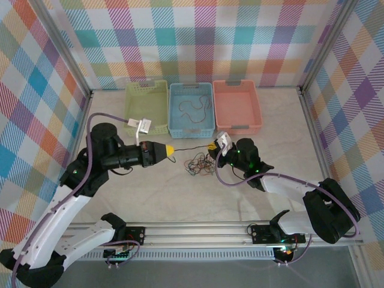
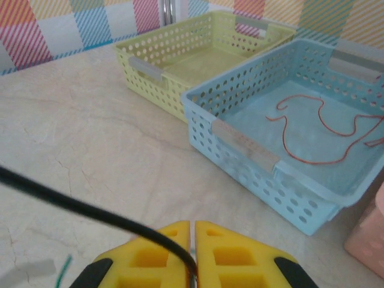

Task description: Untangle the cables

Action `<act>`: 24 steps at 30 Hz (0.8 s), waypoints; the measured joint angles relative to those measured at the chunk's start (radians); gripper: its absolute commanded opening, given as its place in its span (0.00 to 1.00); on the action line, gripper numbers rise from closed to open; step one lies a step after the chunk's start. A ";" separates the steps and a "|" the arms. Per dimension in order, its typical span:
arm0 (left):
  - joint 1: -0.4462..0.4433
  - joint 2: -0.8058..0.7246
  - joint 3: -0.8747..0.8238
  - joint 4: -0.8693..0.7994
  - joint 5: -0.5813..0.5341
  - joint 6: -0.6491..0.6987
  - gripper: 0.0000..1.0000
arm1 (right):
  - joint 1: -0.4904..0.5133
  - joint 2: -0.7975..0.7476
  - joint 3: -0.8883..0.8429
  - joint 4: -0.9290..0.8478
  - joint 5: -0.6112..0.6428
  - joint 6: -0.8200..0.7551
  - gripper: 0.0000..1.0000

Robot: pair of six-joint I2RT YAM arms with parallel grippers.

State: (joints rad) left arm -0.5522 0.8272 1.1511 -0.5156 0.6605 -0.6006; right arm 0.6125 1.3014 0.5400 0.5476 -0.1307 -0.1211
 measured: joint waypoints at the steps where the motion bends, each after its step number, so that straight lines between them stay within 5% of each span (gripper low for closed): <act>1: 0.000 -0.005 0.011 -0.015 0.000 -0.002 0.00 | 0.001 0.000 0.010 0.000 0.002 0.000 0.11; 24: 0.000 -0.168 0.196 -0.163 -0.150 -0.012 0.00 | -0.003 0.099 0.089 -0.121 0.159 0.000 0.14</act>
State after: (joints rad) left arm -0.5522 0.6590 1.3476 -0.6781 0.5102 -0.6128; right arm 0.6098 1.4006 0.6285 0.4263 0.0284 -0.1207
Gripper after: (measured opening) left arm 0.050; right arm 0.142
